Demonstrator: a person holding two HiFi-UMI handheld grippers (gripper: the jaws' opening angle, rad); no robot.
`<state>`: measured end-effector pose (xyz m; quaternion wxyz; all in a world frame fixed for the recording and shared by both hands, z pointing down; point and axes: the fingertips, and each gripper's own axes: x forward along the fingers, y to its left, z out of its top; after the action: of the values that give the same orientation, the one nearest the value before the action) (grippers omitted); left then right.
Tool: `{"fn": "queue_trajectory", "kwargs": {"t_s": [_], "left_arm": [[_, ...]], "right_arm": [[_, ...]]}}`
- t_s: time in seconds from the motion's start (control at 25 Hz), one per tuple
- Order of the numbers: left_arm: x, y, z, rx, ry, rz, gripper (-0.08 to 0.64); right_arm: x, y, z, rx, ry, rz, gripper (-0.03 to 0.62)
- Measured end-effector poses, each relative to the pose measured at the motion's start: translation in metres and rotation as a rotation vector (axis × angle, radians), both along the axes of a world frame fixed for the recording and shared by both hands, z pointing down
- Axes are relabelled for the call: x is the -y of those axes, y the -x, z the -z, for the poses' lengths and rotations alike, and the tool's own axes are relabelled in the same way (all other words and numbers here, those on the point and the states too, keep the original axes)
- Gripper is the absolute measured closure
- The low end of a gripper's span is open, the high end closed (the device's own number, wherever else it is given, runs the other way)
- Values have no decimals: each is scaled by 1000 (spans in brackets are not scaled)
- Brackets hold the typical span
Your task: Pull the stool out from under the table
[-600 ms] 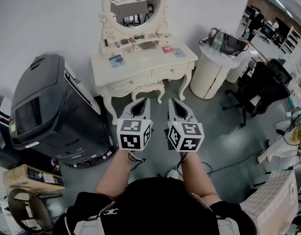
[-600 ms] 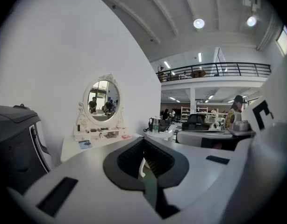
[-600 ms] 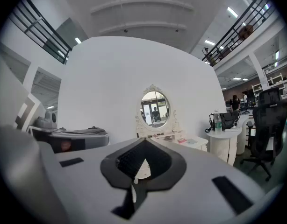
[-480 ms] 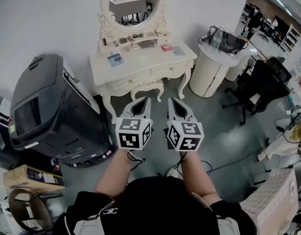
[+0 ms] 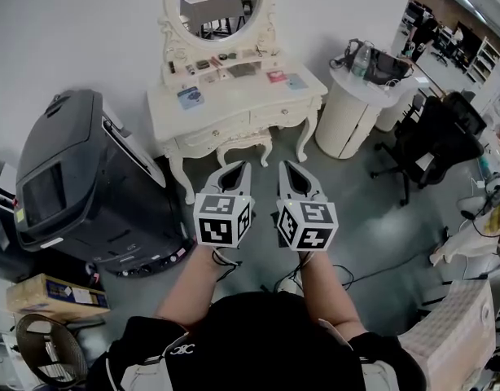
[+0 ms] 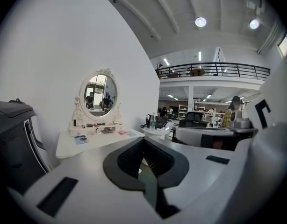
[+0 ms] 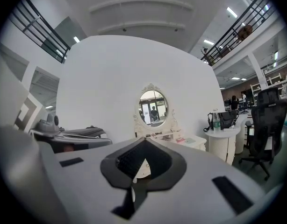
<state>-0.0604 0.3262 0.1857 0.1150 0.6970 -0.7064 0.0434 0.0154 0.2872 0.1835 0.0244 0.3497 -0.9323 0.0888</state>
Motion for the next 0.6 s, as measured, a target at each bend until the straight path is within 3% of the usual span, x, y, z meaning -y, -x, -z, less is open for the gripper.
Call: {"fn": "queue_trajectory", "kwargs": {"t_s": [0.16, 0.6], "left_arm": [[5, -2, -3, 31, 16, 7, 557], [43, -34, -8, 19, 36, 8, 557]], "right_arm": [[6, 0, 0, 4, 10, 9, 584], [42, -29, -7, 10, 27, 30, 584]]}}
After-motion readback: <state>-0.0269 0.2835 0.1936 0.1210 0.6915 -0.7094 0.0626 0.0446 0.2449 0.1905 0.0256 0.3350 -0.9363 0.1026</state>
